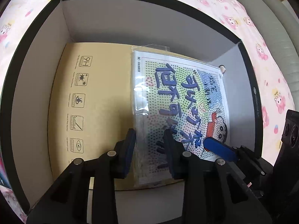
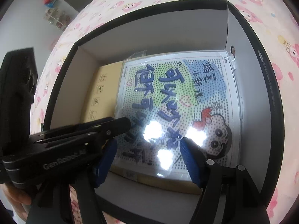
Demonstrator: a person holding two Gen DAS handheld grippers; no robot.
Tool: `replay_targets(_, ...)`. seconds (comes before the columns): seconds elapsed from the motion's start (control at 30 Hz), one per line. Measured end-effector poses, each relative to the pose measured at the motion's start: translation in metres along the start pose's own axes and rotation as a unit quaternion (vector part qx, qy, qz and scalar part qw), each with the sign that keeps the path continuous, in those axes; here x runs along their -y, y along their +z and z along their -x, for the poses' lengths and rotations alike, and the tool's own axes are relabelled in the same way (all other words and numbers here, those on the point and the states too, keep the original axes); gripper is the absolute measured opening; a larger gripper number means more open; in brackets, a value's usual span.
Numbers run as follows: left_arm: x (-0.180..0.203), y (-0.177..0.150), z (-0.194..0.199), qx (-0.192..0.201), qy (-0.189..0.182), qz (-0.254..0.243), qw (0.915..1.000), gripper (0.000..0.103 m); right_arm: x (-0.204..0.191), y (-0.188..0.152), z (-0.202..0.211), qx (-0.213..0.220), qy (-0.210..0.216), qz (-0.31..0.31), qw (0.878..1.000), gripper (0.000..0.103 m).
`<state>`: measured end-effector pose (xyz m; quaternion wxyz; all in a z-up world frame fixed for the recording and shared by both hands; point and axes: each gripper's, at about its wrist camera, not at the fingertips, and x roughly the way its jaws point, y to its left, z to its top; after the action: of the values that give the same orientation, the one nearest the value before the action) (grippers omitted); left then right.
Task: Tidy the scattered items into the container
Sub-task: 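Withdraw the left gripper from the shoebox toward the scattered items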
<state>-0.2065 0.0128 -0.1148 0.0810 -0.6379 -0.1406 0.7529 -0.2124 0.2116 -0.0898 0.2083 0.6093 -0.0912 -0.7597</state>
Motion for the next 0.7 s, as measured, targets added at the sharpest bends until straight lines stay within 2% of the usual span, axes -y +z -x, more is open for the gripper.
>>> replay_targets(0.03,-0.003,-0.001,0.004,0.006,-0.007,0.000,1.0000,0.035,0.000,-0.001,0.002,0.002,-0.002,0.001,1.000,0.067)
replay_targets(0.1,-0.006,-0.005,0.019,0.044,0.002,-0.011,0.9990,0.035,-0.001,-0.005,0.008,0.013,-0.014,-0.003,1.000,0.067)
replay_targets(0.17,-0.004,-0.018,0.047,0.121,0.045,-0.041,0.9908,0.035,-0.011,-0.012,0.020,0.044,-0.053,0.010,0.998,0.067)
replay_targets(0.2,-0.004,-0.024,0.056,0.141,0.047,-0.046,0.9877,0.035,-0.016,-0.014,0.026,0.059,-0.068,0.020,0.996,0.067)
replay_targets(0.23,-0.007,-0.031,0.067,0.161,0.039,-0.048,0.9851,0.037,-0.022,-0.016,0.035,0.076,-0.082,0.032,0.993,0.067)
replay_targets(0.27,0.000,-0.029,0.065,0.174,0.025,-0.043,0.9834,0.043,-0.028,-0.020,0.049,0.097,-0.091,0.041,0.990,0.067)
replay_targets(0.3,-0.008,-0.033,0.082,0.188,0.013,-0.039,0.9814,0.052,-0.028,-0.020,0.062,0.114,-0.100,0.039,0.988,0.067)
replay_targets(0.33,0.000,-0.043,0.097,0.203,0.009,-0.038,0.9785,0.054,-0.030,-0.025,0.072,0.130,-0.112,0.036,0.985,0.067)
replay_targets(0.37,0.024,-0.035,0.091,0.216,0.010,-0.041,0.9754,0.055,-0.033,-0.031,0.084,0.150,-0.124,0.030,0.981,0.068)
replay_targets(0.4,0.026,-0.043,0.103,0.229,0.010,-0.050,0.9720,0.056,-0.034,-0.036,0.093,0.161,-0.126,0.027,0.979,0.068)
replay_targets(0.43,0.043,-0.043,0.112,0.238,0.009,-0.059,0.9694,0.056,-0.036,-0.040,0.100,0.168,-0.123,0.025,0.978,0.068)
replay_targets(0.5,0.060,-0.062,0.131,0.249,0.005,-0.071,0.9659,0.061,-0.042,-0.051,0.110,0.180,-0.115,0.021,0.977,0.068)
replay_targets(0.7,0.070,-0.094,0.175,0.282,-0.001,-0.104,0.9537,0.066,-0.066,-0.075,0.124,0.204,-0.099,0.013,0.974,0.069)
